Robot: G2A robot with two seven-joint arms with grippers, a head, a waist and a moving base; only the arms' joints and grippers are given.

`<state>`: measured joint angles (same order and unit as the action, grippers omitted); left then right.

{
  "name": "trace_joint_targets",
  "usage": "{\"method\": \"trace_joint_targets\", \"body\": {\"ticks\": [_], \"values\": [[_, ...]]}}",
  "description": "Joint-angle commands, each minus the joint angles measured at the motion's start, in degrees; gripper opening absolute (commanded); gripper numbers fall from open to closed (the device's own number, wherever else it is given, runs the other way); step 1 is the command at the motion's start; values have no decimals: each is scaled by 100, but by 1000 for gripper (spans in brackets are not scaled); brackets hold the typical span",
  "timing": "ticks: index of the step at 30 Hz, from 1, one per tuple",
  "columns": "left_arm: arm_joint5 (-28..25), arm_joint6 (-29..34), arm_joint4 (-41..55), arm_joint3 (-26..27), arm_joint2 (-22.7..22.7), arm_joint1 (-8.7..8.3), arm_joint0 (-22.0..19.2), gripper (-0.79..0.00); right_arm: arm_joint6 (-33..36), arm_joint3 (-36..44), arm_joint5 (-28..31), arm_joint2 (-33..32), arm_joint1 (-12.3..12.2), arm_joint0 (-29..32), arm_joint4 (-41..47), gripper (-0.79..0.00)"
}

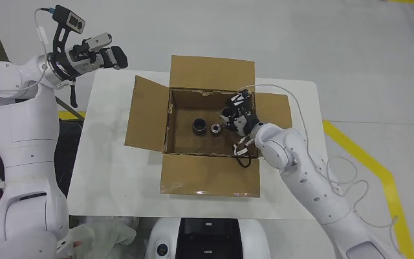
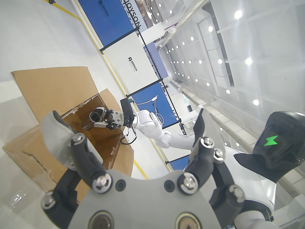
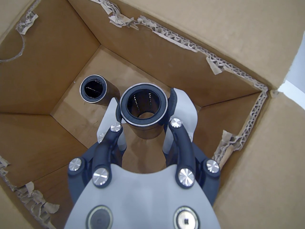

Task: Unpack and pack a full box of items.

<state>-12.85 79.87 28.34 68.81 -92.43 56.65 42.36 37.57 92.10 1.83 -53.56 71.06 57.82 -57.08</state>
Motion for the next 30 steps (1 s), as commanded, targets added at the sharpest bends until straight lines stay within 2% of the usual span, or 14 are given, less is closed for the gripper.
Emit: {"method": "trace_joint_targets", "body": {"ticks": [1,21,24,25,26,28,30], "values": [[0,0,0,0,0,0,0,0,14,-59,17,9,11,-13,6,-785],[0,0,0,0,0,0,0,0,113,-895,-142,353,248,-408,62,-776],[0,0,0,0,0,0,0,0,139,-959,-192,373,273,-428,40,-696],[0,0,0,0,0,0,0,0,148,-976,-205,375,280,-430,31,-643],[0,0,0,0,0,0,0,0,168,-993,-216,378,286,-430,27,-554],[0,0,0,0,0,0,0,0,205,-1021,-227,385,297,-427,6,-462],[0,0,0,0,0,0,0,0,222,-1043,-237,389,307,-416,-7,-406]]}}
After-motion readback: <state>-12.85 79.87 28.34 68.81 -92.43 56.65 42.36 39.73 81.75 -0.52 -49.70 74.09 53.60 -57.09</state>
